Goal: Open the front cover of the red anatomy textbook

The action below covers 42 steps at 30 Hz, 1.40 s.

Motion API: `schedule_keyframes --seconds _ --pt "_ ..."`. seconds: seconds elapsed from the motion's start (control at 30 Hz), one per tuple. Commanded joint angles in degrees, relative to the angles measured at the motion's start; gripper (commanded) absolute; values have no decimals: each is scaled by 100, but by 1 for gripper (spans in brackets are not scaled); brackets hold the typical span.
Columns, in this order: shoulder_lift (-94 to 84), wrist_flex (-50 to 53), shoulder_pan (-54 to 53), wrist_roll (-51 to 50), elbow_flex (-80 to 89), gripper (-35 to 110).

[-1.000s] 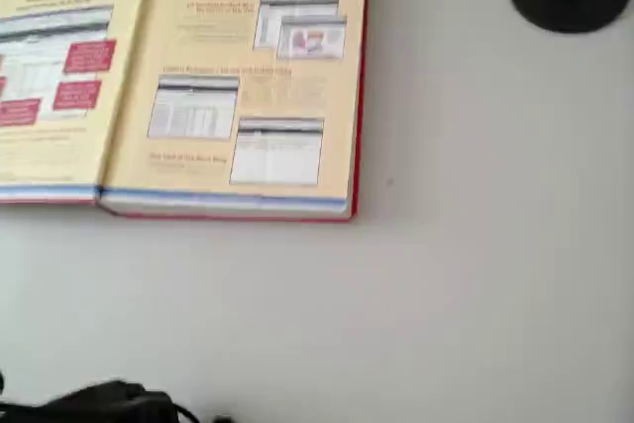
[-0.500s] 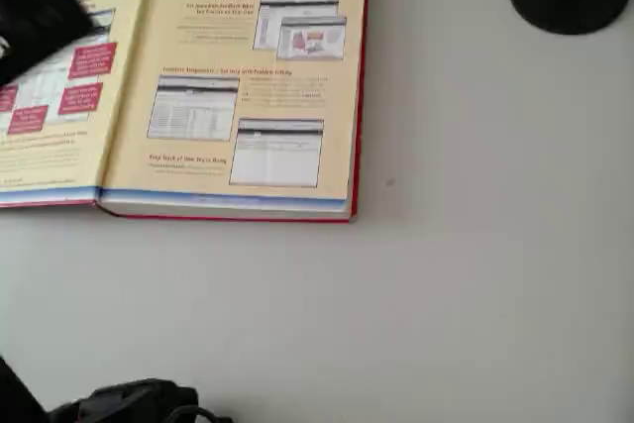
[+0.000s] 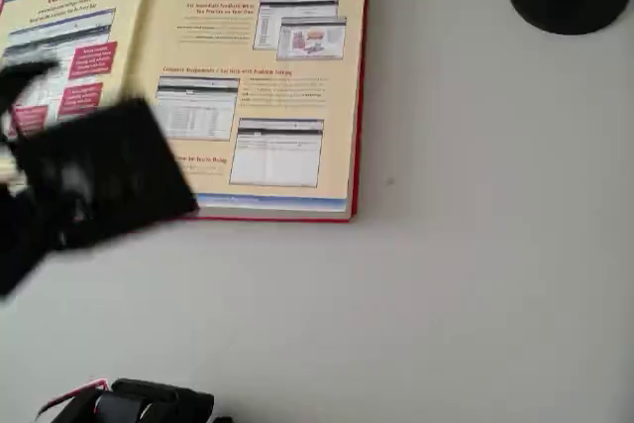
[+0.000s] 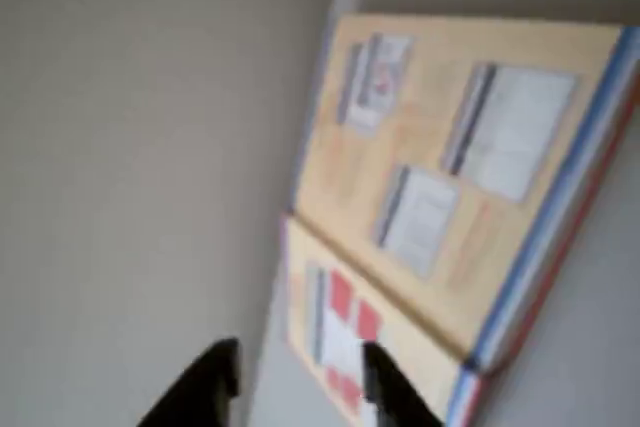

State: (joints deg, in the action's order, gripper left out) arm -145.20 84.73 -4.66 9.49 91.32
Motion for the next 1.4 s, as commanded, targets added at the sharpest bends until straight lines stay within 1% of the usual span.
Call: schedule_keyframes --seconds 0.0,0.2,0.27,0.4,0.6,1.03,1.2,1.37 --pt "-1714 -598 -62 35 2355 9" --pt "-3305 -967 -158 9 4658 2" --pt "-3762 -949 -167 18 5265 0" --pt "-4315 -1028 -387 26 6135 0" --pt "-4315 -1055 -633 9 6469 0" --pt "-4315 -1081 -712 -70 7884 0" --pt "-4315 -1090 -773 -132 7884 1" --pt "-4315 -1081 -466 123 7884 2"
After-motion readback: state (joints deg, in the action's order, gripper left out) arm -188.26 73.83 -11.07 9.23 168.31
